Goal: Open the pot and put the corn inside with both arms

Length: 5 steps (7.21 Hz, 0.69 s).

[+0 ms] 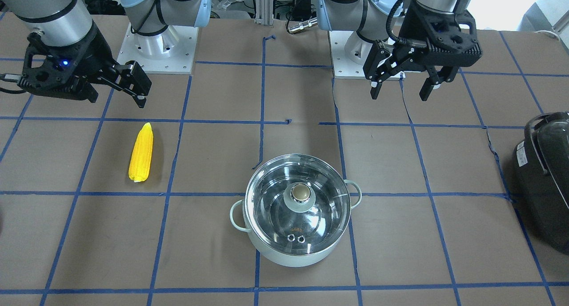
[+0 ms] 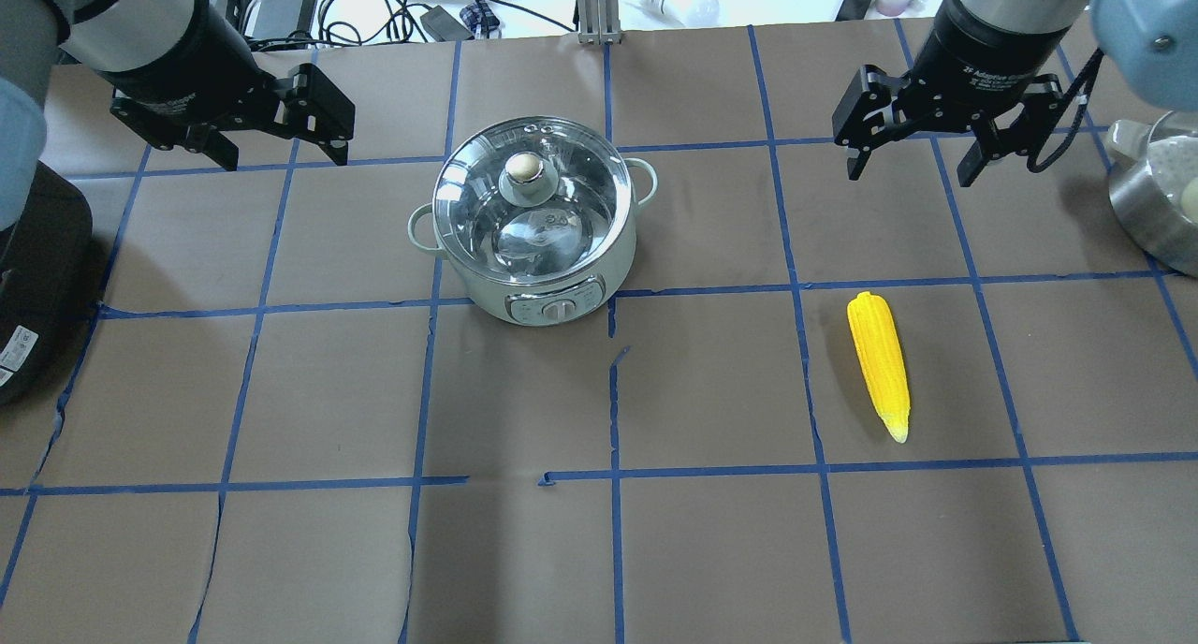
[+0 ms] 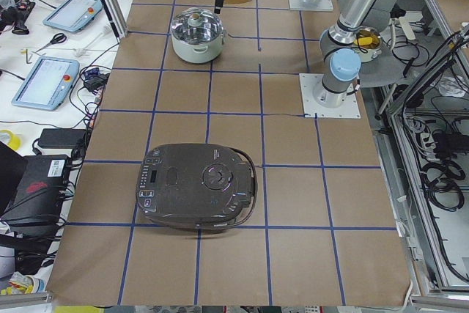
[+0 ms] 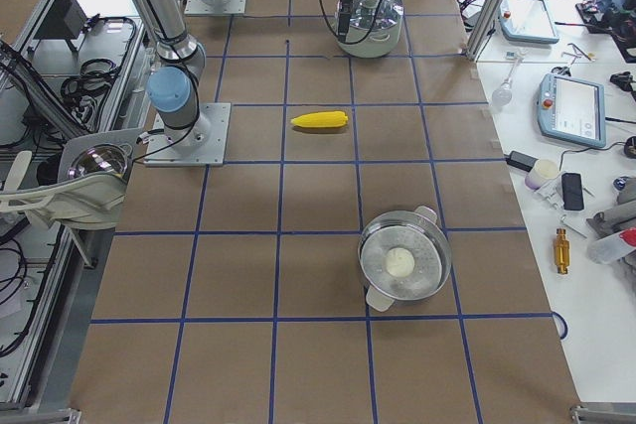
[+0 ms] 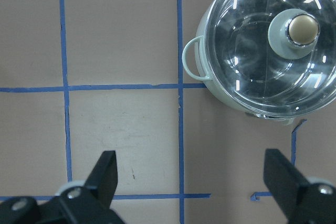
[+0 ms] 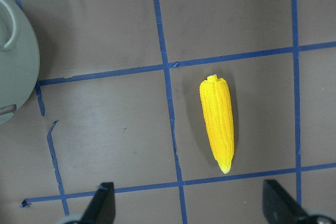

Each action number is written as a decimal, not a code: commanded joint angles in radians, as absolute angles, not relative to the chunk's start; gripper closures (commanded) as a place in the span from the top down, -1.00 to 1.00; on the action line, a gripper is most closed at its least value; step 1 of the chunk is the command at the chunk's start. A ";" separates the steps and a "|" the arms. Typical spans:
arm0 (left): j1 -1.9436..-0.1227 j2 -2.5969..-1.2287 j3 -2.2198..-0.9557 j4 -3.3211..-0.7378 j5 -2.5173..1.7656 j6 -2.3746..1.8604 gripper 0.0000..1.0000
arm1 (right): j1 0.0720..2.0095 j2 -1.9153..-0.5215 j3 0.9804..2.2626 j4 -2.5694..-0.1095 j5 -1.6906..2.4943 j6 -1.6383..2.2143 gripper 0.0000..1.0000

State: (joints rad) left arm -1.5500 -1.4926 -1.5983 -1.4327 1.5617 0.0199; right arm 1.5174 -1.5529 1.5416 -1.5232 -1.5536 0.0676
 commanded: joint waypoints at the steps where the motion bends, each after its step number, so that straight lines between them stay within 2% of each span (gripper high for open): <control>1: -1.549 -1.496 -1.598 -1.433 1.556 0.020 1.00 | 1.519 -1.552 1.542 -1.523 -1.554 0.067 1.00; 5: -1.551 -1.500 -1.595 -1.431 1.559 0.025 1.00 | 1.519 -1.552 1.540 -1.523 -1.552 0.069 1.00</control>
State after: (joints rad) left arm -1.5506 -1.4992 -1.5965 -1.4313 1.5561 0.0237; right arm 1.5187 -1.5528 1.5403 -1.5233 -1.5524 0.0683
